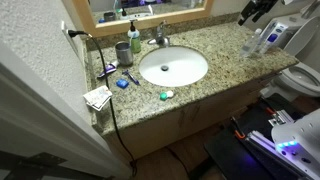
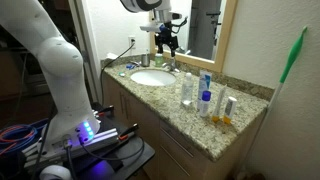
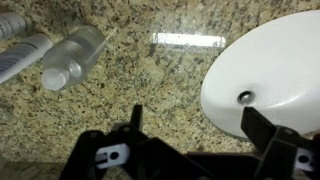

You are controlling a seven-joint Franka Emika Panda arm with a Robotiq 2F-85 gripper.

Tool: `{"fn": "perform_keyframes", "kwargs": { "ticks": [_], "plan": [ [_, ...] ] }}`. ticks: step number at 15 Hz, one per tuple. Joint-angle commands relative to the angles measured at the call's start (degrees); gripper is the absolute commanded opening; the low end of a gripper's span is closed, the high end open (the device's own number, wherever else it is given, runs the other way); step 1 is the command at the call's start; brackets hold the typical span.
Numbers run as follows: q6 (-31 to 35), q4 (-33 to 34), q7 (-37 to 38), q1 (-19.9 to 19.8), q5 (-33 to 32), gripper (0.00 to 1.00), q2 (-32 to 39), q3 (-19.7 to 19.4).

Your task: Close the tap

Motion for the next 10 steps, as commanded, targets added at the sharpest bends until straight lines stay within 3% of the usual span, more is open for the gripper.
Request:
{"fn": "perform_keyframes", "kwargs": {
  "ticks": [1, 6, 8, 9, 10],
  "plan": [
    [-0.15, 0.1, -0.25, -0.63, 0.34, 1.0, 0.03, 0.6],
    [4.73, 14.14, -12.35, 8.7, 9.48, 1.0, 11.41, 1.84],
    [2.43, 22.08, -15.69, 11.69, 11.19, 1.0, 16.31, 1.96],
    [0.76, 25.66, -16.92, 11.04, 12.08, 1.0, 18.08, 3.64],
    [3.66, 17.88, -12.93, 9.48, 10.15, 1.0, 12.47, 4.37]
  ]
}}
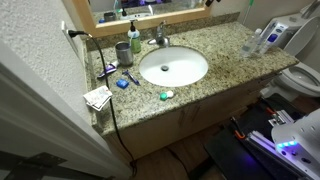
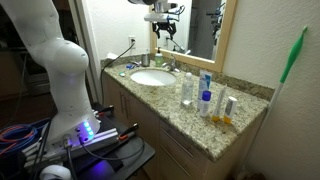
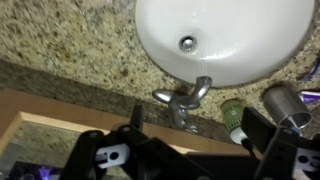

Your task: Close the tap

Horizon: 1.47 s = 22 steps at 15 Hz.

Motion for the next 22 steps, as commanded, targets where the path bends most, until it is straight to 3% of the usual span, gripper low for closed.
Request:
{"fn": "perform_keyframes", "kwargs": {
  "ticks": [1, 3, 5, 6, 10, 11, 12, 15, 18, 22],
  "plan": [
    [-0.75, 3.12, -0.88, -1.44, 0.79, 1.0, 2.05, 2.34],
    [-1.42, 6.28, -1.41, -1.51, 0.91, 1.0, 4.53, 2.97],
    [-7.34, 11.1, -1.68, -1.78, 0.92, 1.0, 9.77, 2.99],
    [-8.85, 13.18, -6.12, -1.16, 5.75, 1.0, 12.14, 3.23],
    [-10.47, 22.68, -8.79, -2.41, 15.19, 1.0, 22.73, 6.98],
    [-10.8, 24.14, -7.45, -3.05, 15.4, 1.0, 24.25, 7.81],
    [-7.82, 18.1, -6.03, -2.93, 12.47, 1.0, 19.27, 8.28],
    [-8.1, 22.5, -5.84, -3.78, 13.23, 1.0, 24.11, 9.46],
    [-15.31, 28.9, -0.39, -4.18, 11.85, 1.0, 29.95, 9.54],
    [-15.7, 38.29, 10.86, -3.46, 10.17, 1.0, 38.09, 9.85]
  ]
}}
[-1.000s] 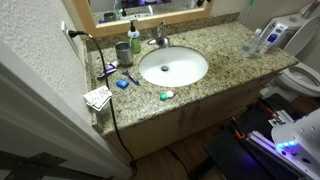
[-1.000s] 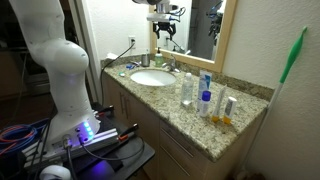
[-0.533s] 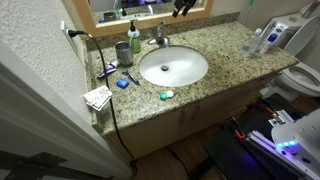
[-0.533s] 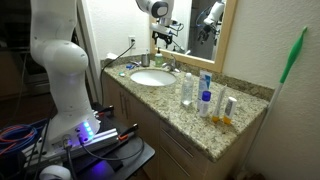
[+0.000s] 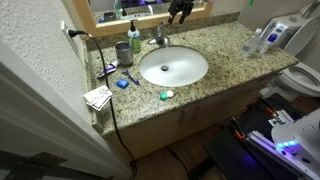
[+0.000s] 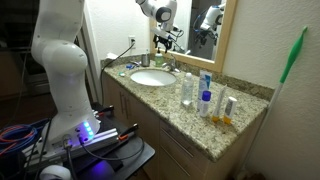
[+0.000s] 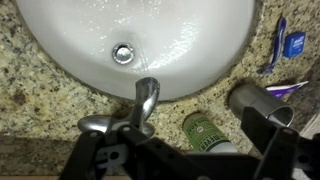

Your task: Close the tap

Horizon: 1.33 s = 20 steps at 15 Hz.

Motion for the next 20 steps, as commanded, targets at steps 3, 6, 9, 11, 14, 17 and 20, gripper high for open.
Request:
{"fn": "perform_keyframes", "kwargs": {
  "ticks": [3, 6, 9, 11, 14, 17, 20],
  "plan": [
    [0.04, 7.28, 9.87, -1.13, -3.58, 1.0, 6.2, 1.77],
    [-0.02, 11.45, 13.53, -0.95, -4.48, 1.0, 9.32, 1.58],
    [-3.26, 15.13, 18.1, 0.16, -8.46, 1.0, 12.4, 0.03],
    [-3.28, 17.37, 19.79, 0.2, -9.9, 1.0, 14.05, 0.07],
    [-4.16, 21.81, 20.78, 0.07, -10.72, 1.0, 16.78, 0.34],
    [-4.14, 26.59, 22.59, 0.39, -11.74, 1.0, 19.57, -0.01],
    [-5.55, 30.9, 23.8, 0.67, -12.55, 1.0, 22.18, -0.08]
  ]
}}
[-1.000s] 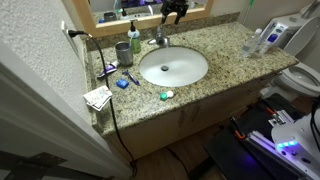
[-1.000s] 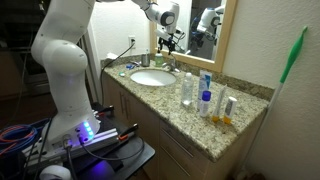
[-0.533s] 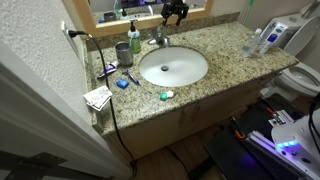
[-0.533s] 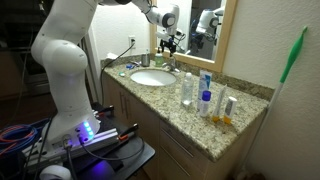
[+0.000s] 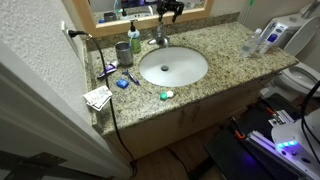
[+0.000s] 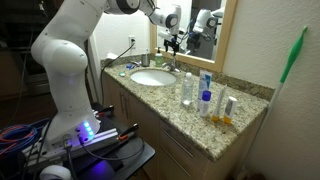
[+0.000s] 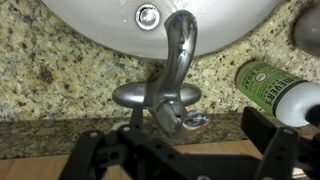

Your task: Close the tap

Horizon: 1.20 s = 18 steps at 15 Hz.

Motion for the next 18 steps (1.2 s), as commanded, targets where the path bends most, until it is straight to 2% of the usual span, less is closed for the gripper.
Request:
{"fn": "perform_keyframes", "kwargs": {
  "ticks": [1, 3, 4, 11, 12, 14, 18],
  "plan": [
    [-4.28, 7.78, 1.99, 0.48, -1.71, 1.0, 4.56, -0.23],
    [-5.57, 10.11, 2.4, 0.57, -1.72, 1.0, 5.93, -0.15],
    [-2.82, 5.56, 1.2, 0.05, -0.85, 1.0, 3.38, 0.36],
    [-3.72, 8.28, 1.21, 0.35, -1.04, 1.0, 5.89, 0.5],
    [-3.74, 8.36, 1.07, 0.36, -1.05, 0.75, 6.05, 0.56],
    [-3.57, 8.37, 1.14, 0.43, -1.17, 0.67, 6.31, 0.48],
    [-3.85, 8.21, 1.65, 0.67, -1.61, 0.37, 6.08, 0.11]
  ]
}}
